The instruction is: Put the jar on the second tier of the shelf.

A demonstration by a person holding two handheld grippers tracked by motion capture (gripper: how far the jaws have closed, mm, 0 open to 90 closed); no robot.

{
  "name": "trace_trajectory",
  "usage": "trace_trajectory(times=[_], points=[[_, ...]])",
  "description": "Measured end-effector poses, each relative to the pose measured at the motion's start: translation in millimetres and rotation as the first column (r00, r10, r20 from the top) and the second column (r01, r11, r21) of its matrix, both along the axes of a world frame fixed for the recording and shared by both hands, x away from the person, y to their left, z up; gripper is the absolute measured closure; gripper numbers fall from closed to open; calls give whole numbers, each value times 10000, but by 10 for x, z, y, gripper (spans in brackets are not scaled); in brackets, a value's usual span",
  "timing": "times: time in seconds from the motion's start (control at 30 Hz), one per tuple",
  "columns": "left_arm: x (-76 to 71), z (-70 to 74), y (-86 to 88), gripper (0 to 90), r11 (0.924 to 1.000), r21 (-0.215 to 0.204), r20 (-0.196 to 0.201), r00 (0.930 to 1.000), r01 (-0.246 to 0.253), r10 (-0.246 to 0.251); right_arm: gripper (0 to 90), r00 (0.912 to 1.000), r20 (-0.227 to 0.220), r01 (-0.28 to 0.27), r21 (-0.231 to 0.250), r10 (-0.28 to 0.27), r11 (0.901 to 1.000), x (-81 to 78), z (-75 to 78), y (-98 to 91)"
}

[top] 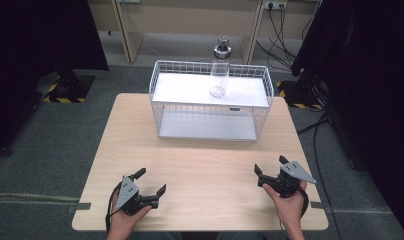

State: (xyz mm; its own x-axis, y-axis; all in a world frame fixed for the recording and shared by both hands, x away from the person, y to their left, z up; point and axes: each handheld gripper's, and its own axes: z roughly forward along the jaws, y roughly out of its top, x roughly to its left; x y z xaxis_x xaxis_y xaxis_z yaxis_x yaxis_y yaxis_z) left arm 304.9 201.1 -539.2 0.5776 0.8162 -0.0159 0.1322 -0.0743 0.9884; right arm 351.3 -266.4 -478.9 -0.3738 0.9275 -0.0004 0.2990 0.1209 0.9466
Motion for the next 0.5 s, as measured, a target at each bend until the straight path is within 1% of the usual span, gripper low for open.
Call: trace_trajectory(times=[0.27,0.5], points=[[0,0,0,51,10000,-2,-3,10000,-4,4,17,9996,-216,174,70,-172,9998,-38,-110,-66],[0,0,0,51,10000,-3,2,10000,-7,7,17,9992,-268,307,106,-304,9995,-70,-161,-111]])
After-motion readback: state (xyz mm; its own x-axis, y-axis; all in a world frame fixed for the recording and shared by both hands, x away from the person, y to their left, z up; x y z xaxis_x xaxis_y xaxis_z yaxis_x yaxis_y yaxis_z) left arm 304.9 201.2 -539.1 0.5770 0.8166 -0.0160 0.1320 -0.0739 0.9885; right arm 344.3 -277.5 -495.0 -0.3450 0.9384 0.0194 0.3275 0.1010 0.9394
